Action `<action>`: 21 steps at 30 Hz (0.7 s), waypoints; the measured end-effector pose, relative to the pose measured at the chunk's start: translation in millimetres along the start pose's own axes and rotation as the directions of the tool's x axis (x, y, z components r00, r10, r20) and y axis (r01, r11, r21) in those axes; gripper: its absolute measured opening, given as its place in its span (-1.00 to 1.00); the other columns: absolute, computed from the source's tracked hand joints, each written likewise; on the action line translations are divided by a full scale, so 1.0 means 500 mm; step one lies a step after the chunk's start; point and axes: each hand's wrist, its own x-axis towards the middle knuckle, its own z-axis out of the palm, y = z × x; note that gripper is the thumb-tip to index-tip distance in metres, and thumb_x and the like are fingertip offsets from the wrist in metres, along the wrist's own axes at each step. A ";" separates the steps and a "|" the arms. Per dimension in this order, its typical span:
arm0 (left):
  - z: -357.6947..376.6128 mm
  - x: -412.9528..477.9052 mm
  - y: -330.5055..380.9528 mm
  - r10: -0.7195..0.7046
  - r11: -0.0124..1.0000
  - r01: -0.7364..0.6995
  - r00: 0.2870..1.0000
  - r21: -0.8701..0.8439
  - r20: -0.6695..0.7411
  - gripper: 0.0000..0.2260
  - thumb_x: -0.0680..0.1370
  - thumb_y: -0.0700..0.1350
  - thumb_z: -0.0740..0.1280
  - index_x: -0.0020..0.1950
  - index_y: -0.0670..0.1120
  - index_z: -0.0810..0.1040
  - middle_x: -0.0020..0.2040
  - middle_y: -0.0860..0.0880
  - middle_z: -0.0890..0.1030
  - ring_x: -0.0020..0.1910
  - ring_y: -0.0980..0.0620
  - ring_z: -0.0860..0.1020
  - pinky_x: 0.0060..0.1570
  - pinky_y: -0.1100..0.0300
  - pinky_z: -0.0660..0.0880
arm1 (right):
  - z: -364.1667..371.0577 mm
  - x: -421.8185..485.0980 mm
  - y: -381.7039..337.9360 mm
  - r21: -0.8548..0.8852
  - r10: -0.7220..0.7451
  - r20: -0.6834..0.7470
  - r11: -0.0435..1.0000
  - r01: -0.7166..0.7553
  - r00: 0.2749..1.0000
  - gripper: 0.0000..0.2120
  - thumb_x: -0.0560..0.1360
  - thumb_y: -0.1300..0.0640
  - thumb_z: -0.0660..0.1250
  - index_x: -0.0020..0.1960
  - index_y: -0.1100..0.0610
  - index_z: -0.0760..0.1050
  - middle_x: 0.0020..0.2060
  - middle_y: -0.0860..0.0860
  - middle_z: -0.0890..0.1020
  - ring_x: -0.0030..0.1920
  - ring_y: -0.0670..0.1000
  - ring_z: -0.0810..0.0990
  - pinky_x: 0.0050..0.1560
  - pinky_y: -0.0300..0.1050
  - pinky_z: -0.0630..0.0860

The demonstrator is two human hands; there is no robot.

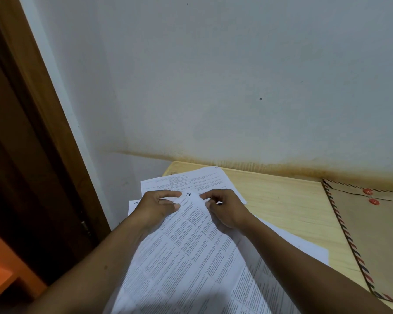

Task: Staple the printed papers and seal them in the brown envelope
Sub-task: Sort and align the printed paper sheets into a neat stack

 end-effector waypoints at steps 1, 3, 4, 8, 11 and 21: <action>0.002 0.003 0.004 0.026 1.000 -0.026 1.000 0.004 -0.017 -0.75 0.52 -0.41 0.45 0.10 -0.12 0.70 -0.02 -0.30 0.70 -0.07 -0.16 0.71 0.02 0.09 0.65 | -0.009 0.001 -0.004 -0.007 -0.011 0.008 1.000 0.011 1.000 -0.74 0.58 0.25 0.28 0.16 0.02 0.65 -0.23 0.00 0.67 -0.23 -0.03 0.64 -0.10 -0.22 0.55; 0.008 0.010 0.014 0.073 0.997 -0.072 0.997 0.009 -0.036 -0.74 0.52 -0.42 0.44 0.13 -0.14 0.70 -0.06 -0.31 0.65 -0.06 -0.19 0.69 0.11 0.04 0.63 | -0.030 0.003 -0.019 -0.020 -0.036 0.049 0.999 0.037 0.998 -0.67 0.56 0.28 0.28 0.21 0.00 0.63 -0.21 -0.04 0.62 -0.17 -0.09 0.59 -0.03 -0.29 0.51; 0.011 0.013 0.020 0.081 0.997 -0.081 0.996 -0.003 -0.036 -0.74 0.53 -0.42 0.43 0.15 -0.16 0.69 -0.08 -0.29 0.65 -0.07 -0.19 0.70 0.09 0.05 0.64 | -0.043 0.005 -0.028 -0.026 -0.048 0.074 0.998 0.050 0.996 -0.65 0.56 0.30 0.28 0.24 -0.01 0.62 -0.21 -0.04 0.60 -0.16 -0.11 0.58 0.00 -0.30 0.49; 0.001 0.017 0.059 0.054 0.993 -0.062 0.995 0.099 0.082 -0.69 0.54 -0.35 0.46 0.20 -0.04 0.69 0.05 -0.22 0.67 0.01 -0.08 0.70 0.07 0.12 0.64 | -0.081 0.015 -0.046 -0.009 -0.084 0.064 0.996 0.084 0.994 -0.63 0.56 0.33 0.28 0.24 0.00 0.63 -0.16 0.06 0.65 -0.11 -0.10 0.58 0.02 -0.35 0.47; -0.006 0.014 0.085 0.020 0.985 -0.042 0.991 0.165 0.134 -0.63 0.55 -0.33 0.45 0.26 0.05 0.67 0.14 -0.22 0.71 0.07 -0.09 0.71 0.16 0.02 0.64 | -0.089 0.022 -0.044 0.015 -0.090 0.031 0.996 0.090 0.995 -0.61 0.55 0.35 0.28 0.23 -0.01 0.64 -0.18 0.09 0.62 -0.13 -0.09 0.56 0.07 -0.26 0.47; -0.008 0.020 0.063 0.165 0.959 -0.160 0.986 0.236 -0.003 -0.59 0.57 -0.32 0.42 0.16 0.22 0.67 0.09 -0.27 0.71 0.08 -0.19 0.71 0.26 -0.15 0.58 | -0.060 0.025 -0.089 -0.230 -0.128 0.040 0.964 0.134 0.991 -0.64 0.61 0.23 0.23 0.37 0.03 0.53 0.10 -0.06 0.63 0.03 -0.01 0.60 0.04 -0.20 0.42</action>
